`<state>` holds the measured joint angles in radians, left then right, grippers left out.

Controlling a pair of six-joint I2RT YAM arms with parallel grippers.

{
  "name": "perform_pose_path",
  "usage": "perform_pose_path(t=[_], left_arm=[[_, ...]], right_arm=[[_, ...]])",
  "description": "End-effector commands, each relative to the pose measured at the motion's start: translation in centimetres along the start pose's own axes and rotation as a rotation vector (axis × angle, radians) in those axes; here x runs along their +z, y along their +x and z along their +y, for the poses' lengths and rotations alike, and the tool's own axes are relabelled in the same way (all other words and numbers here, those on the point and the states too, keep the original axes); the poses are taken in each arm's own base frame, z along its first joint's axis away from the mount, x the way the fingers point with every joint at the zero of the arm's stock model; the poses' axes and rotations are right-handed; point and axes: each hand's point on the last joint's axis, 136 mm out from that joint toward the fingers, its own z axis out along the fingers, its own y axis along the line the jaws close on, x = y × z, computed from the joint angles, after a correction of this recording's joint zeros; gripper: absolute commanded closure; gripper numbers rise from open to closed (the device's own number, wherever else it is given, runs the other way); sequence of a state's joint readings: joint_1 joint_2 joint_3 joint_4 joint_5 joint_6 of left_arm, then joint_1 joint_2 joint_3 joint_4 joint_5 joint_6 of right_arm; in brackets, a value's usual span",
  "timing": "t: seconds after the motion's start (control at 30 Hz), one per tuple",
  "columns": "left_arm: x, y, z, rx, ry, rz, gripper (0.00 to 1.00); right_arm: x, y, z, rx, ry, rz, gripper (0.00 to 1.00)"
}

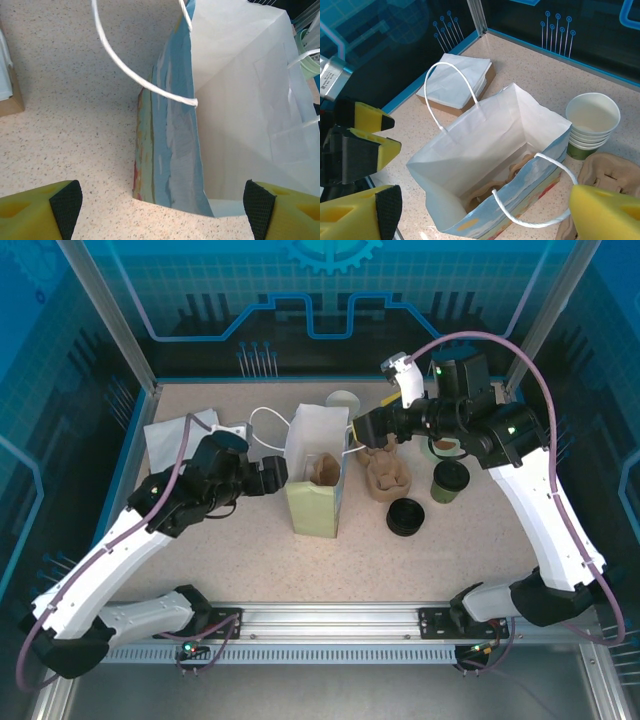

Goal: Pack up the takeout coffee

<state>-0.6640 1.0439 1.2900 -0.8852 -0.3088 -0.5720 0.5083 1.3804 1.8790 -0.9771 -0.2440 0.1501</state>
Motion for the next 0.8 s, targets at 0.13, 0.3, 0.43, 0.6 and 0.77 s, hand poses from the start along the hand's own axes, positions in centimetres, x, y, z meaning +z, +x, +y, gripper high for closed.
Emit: perform_pose_path(t=[0.13,0.3,0.43,0.6,0.77], left_arm=[[-3.8,-2.7,-0.2,0.046,-0.006,-0.053,0.13],[-4.3,-4.8,-1.6,0.101,-0.011,-0.053,0.15],[-3.1,-6.4,-2.6,0.167,-0.046,-0.021,0.15],[0.0,-8.7,-3.1,0.21,-0.081,0.059,0.12],[4.0,-10.5,-2.8,0.252,-0.114,0.123,0.12]], right_arm=[[0.2,-0.1,0.3,0.094,-0.012,0.001,0.13],[0.8,0.3,0.6,0.116,-0.023,0.025,0.14],[0.9,0.9,0.2,0.122,-0.003,0.043,0.14],[0.4,1.5,-0.4,0.122,0.04,0.053,0.14],[0.0,2.1,-0.7,0.119,0.063,0.061,0.14]])
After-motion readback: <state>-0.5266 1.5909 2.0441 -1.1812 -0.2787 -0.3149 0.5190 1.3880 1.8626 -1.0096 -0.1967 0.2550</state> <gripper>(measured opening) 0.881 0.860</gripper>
